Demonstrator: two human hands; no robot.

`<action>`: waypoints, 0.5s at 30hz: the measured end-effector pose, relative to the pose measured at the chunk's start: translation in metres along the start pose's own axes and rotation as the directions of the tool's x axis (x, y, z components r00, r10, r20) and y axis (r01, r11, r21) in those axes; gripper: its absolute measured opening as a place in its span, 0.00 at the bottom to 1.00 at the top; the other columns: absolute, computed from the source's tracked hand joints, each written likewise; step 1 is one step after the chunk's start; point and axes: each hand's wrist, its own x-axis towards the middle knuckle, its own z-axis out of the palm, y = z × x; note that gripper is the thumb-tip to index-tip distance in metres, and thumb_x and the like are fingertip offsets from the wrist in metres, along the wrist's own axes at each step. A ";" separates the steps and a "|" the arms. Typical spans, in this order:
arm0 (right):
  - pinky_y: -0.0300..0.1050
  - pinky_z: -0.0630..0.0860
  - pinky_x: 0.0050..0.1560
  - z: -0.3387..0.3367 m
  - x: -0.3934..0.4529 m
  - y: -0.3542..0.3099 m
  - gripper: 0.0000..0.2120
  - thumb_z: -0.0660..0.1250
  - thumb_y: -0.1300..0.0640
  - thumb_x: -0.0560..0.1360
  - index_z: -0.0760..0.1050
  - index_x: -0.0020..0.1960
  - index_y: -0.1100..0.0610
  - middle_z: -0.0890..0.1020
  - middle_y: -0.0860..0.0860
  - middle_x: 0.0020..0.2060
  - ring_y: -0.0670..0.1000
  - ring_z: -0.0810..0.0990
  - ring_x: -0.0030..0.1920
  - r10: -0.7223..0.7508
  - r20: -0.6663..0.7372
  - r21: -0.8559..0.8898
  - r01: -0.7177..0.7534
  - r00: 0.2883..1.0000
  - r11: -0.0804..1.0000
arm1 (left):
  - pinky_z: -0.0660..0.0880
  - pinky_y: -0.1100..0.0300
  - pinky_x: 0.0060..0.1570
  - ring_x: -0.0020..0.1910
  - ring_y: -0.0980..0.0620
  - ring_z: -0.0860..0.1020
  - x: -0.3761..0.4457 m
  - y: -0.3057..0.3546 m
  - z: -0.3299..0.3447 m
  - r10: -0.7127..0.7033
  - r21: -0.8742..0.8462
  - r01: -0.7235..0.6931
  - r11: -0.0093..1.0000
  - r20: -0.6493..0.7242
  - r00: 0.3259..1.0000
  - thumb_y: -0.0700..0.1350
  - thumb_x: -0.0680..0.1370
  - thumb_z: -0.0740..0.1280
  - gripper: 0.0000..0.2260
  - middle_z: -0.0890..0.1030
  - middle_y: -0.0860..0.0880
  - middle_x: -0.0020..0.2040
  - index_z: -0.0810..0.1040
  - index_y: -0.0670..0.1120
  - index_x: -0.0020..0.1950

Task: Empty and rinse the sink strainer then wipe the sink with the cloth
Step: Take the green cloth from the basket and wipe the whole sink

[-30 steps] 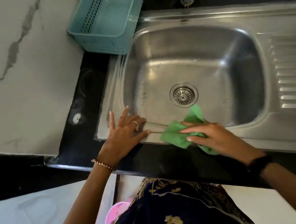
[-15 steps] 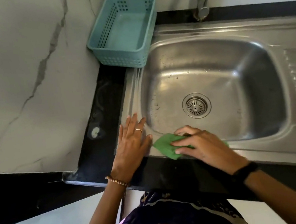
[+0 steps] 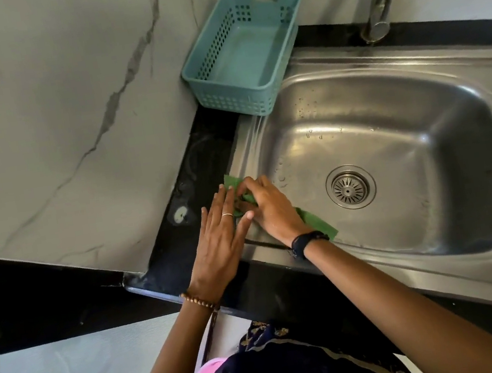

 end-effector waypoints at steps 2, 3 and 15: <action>0.47 0.77 0.48 -0.006 -0.007 0.004 0.12 0.64 0.53 0.77 0.72 0.59 0.53 0.74 0.55 0.53 0.56 0.79 0.49 -0.029 0.141 -0.094 0.043 0.990 0.995 | 0.34 0.60 0.71 0.76 0.54 0.44 0.004 0.001 0.003 0.024 0.052 -0.025 0.998 0.012 1.000 0.62 0.74 0.42 0.32 0.47 0.48 0.77 0.46 0.49 0.75; 0.47 0.76 0.48 -0.008 -0.012 0.006 0.13 0.64 0.52 0.76 0.73 0.60 0.54 0.75 0.55 0.54 0.56 0.79 0.51 -0.034 0.204 -0.146 0.065 0.978 0.987 | 0.34 0.58 0.72 0.76 0.52 0.45 0.006 0.002 0.005 0.043 0.088 -0.043 0.995 0.008 0.999 0.61 0.74 0.41 0.31 0.48 0.47 0.77 0.45 0.48 0.74; 0.47 0.73 0.55 0.000 0.010 0.012 0.14 0.59 0.65 0.77 0.71 0.61 0.66 0.79 0.61 0.55 0.52 0.77 0.53 0.161 -0.023 0.219 -0.152 0.987 0.964 | 0.36 0.56 0.73 0.73 0.53 0.37 0.099 0.045 0.003 0.210 0.367 -0.144 0.919 -0.148 0.967 0.43 0.81 0.54 0.25 0.44 0.49 0.77 0.50 0.48 0.76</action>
